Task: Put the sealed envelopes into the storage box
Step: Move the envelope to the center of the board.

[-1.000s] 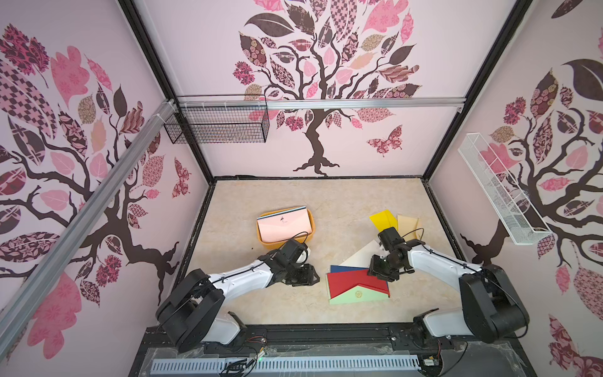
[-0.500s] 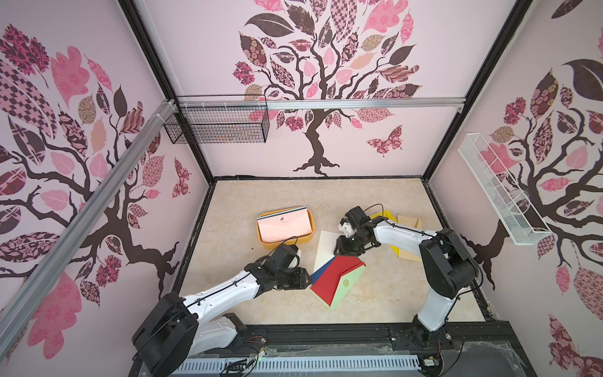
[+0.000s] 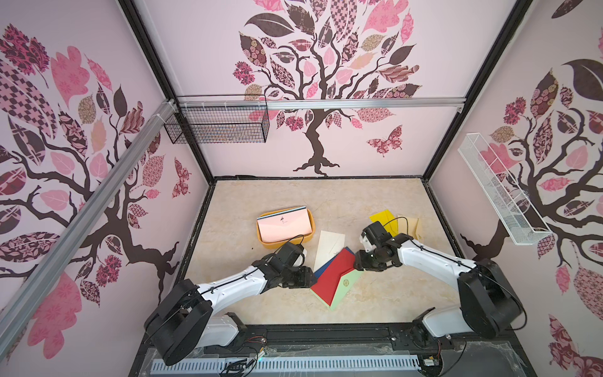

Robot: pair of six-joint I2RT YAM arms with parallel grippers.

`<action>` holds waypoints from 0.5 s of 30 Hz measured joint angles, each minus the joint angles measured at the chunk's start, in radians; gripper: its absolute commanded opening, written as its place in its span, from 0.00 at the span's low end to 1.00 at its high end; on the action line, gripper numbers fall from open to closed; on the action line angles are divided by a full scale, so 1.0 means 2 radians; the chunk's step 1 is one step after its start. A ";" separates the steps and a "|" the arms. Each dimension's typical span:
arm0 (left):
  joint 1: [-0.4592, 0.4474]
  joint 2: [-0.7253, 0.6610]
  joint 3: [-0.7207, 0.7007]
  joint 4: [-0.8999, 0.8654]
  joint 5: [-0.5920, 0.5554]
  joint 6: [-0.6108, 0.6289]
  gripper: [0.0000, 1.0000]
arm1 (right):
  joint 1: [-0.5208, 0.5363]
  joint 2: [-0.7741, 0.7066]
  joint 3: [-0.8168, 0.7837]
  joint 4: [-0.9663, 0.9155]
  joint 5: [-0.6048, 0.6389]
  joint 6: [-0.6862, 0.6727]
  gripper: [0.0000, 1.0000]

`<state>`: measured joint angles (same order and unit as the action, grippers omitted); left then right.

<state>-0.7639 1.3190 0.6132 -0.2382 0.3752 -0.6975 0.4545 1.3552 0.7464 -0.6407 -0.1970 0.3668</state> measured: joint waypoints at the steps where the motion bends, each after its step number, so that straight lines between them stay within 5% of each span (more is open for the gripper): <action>1: -0.004 0.005 0.008 0.003 0.002 0.003 0.50 | -0.011 -0.018 -0.014 0.001 0.000 0.006 0.55; 15: -0.022 0.105 0.077 -0.015 -0.031 0.035 0.56 | -0.032 -0.039 -0.082 0.061 -0.084 0.051 0.54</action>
<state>-0.8074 1.5295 0.7673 -0.2676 0.3122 -0.6273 0.3904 1.2770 0.5823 -0.5194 -0.3653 0.4694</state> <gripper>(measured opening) 0.561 0.543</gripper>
